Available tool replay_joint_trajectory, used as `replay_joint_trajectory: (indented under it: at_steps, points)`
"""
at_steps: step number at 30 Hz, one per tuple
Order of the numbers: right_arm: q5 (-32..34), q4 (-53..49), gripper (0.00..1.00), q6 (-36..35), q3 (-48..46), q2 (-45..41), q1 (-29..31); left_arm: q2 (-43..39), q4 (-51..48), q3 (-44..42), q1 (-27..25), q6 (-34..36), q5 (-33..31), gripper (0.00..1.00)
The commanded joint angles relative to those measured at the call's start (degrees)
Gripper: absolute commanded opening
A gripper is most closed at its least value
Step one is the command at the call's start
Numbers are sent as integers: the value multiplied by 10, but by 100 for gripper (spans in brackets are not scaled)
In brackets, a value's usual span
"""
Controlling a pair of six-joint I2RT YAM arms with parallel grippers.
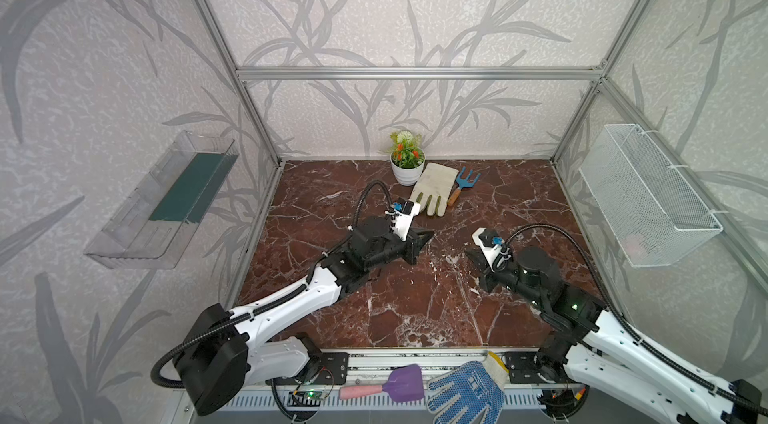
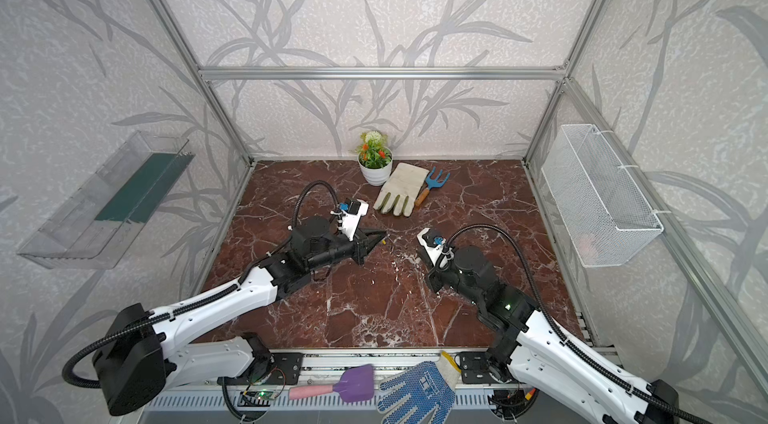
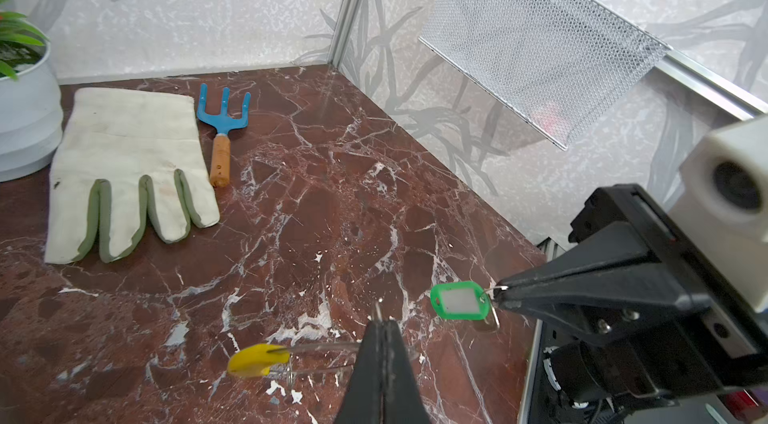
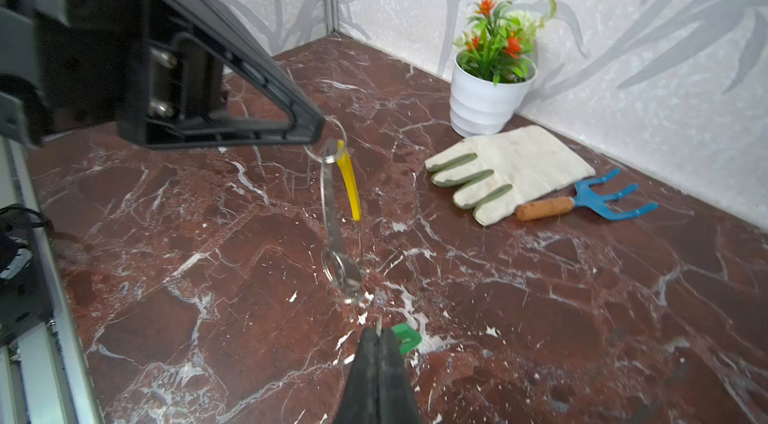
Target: Put the keys on the keyring
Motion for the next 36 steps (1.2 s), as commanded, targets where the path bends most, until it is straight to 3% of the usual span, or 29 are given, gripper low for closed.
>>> replay_joint_trajectory:
  at_steps: [1,6,12,13,14,26,32,36]
  points:
    - [-54,49,0,-38,27,9,4,1,16,18,-7,21,34,0]
    - [-62,73,0,-38,33,24,39,-6,11,13,-13,28,39,0]
    - [-9,104,0,-38,23,39,79,-19,13,4,-18,34,47,0]
    - [-2,111,0,-191,20,39,80,-22,13,2,-19,35,46,0]
    - [7,118,0,-205,16,38,80,-26,13,0,-20,35,46,0]
    - [66,145,0,-251,2,43,80,-46,-9,-4,-31,58,22,0]
    - [129,137,0,-238,7,47,80,-57,-27,-8,-32,65,-40,0]
    - [117,137,0,-231,7,58,79,-60,-23,-8,-34,67,-25,0]
